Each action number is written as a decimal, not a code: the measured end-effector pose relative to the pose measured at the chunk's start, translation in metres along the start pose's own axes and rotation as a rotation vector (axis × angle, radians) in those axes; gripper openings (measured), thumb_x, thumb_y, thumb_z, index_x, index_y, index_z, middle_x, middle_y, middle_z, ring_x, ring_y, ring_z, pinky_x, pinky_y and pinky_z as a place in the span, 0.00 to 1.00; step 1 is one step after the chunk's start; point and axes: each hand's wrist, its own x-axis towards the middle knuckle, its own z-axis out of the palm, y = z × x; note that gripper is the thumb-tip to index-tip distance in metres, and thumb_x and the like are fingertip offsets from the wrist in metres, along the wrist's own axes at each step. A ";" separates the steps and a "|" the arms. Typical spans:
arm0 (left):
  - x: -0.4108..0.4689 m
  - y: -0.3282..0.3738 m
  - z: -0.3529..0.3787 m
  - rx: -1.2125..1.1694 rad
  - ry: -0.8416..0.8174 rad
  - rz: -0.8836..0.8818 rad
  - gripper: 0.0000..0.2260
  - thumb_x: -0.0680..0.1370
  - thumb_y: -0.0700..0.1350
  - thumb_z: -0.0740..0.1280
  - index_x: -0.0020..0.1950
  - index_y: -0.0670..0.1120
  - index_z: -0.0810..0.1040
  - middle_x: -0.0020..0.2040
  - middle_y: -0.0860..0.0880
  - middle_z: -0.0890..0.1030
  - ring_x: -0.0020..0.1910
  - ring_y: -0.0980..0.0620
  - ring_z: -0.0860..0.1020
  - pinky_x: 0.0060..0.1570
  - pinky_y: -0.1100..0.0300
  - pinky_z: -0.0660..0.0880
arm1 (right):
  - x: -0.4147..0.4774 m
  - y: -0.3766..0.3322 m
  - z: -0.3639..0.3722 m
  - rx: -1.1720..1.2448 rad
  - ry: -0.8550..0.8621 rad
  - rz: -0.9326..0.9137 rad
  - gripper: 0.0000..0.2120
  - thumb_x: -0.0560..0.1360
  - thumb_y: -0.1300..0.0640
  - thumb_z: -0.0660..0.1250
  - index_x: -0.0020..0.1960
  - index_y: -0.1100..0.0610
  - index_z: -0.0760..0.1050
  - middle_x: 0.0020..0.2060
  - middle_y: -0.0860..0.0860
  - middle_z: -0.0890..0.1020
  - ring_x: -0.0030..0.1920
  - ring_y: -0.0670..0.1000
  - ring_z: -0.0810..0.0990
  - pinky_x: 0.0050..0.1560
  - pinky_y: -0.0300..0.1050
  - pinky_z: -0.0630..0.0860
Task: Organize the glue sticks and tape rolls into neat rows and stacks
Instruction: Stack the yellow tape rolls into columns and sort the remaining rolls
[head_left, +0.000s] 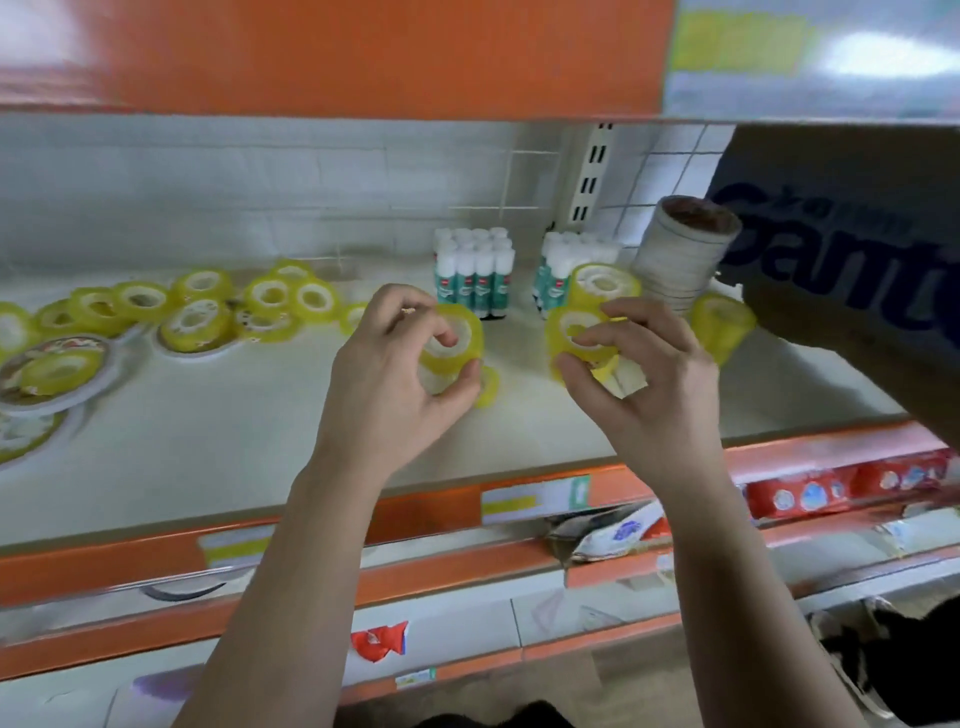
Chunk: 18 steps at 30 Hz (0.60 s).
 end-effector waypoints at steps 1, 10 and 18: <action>0.003 0.010 0.008 -0.001 0.005 -0.001 0.13 0.70 0.52 0.69 0.42 0.42 0.78 0.51 0.45 0.76 0.47 0.52 0.75 0.43 0.65 0.69 | 0.003 0.009 -0.011 -0.009 0.009 -0.011 0.09 0.71 0.53 0.73 0.44 0.59 0.82 0.50 0.56 0.80 0.51 0.44 0.78 0.50 0.28 0.69; 0.013 0.094 0.059 -0.011 0.005 0.020 0.11 0.71 0.50 0.69 0.40 0.42 0.79 0.55 0.44 0.77 0.42 0.51 0.76 0.43 0.61 0.72 | 0.024 0.099 -0.074 -0.044 0.031 -0.035 0.10 0.73 0.53 0.73 0.46 0.61 0.82 0.52 0.56 0.80 0.51 0.49 0.79 0.51 0.41 0.75; 0.016 0.129 0.087 0.003 -0.027 0.048 0.11 0.71 0.51 0.68 0.40 0.43 0.79 0.54 0.45 0.78 0.46 0.48 0.78 0.44 0.61 0.71 | 0.033 0.153 -0.084 -0.033 -0.034 0.025 0.11 0.73 0.53 0.72 0.47 0.61 0.82 0.53 0.54 0.81 0.52 0.42 0.76 0.55 0.29 0.69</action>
